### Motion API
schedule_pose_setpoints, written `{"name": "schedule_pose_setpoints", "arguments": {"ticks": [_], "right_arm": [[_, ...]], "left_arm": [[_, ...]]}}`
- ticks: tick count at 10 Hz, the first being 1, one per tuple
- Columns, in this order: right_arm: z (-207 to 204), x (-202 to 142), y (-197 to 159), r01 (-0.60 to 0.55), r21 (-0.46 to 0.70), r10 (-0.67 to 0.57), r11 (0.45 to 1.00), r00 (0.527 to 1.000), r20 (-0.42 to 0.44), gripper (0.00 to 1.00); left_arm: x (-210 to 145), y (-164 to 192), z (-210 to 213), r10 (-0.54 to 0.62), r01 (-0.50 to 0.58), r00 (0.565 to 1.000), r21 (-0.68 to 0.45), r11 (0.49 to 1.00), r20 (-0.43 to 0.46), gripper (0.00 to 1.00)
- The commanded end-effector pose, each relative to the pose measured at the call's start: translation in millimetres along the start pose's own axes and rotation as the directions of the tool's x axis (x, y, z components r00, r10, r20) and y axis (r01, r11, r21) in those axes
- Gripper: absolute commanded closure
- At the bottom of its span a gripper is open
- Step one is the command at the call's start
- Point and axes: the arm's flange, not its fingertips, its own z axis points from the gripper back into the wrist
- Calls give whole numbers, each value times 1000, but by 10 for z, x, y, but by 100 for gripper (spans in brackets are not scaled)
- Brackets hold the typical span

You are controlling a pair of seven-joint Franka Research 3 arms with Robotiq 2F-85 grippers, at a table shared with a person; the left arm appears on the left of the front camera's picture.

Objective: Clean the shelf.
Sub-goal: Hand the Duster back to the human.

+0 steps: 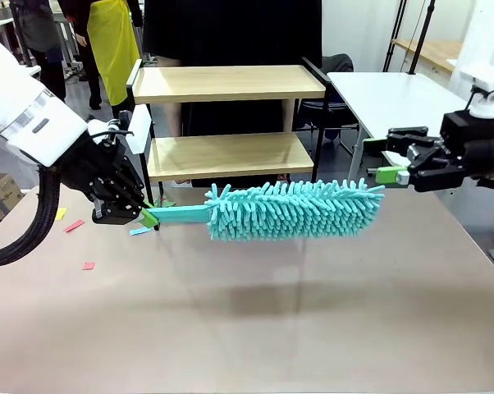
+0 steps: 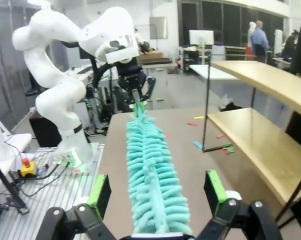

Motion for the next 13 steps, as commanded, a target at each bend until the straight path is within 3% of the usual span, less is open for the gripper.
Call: {"name": "schedule_pose_setpoints", "arguments": {"ticks": [1,9,13], "right_arm": [[-64,-131,254,-26,12,27,1000,999,-33,0],[-394,-747,450,-44,-39,44,998,999,-15,0],[-508,-994,524,11,15,-10,1000,1000,-22,0]], "left_arm": [[15,-2,7,14,-14,1000,5,1000,4,87],[15,-2,7,14,-14,1000,5,1000,4,87],[15,-2,7,14,-14,1000,5,1000,4,87]]}}
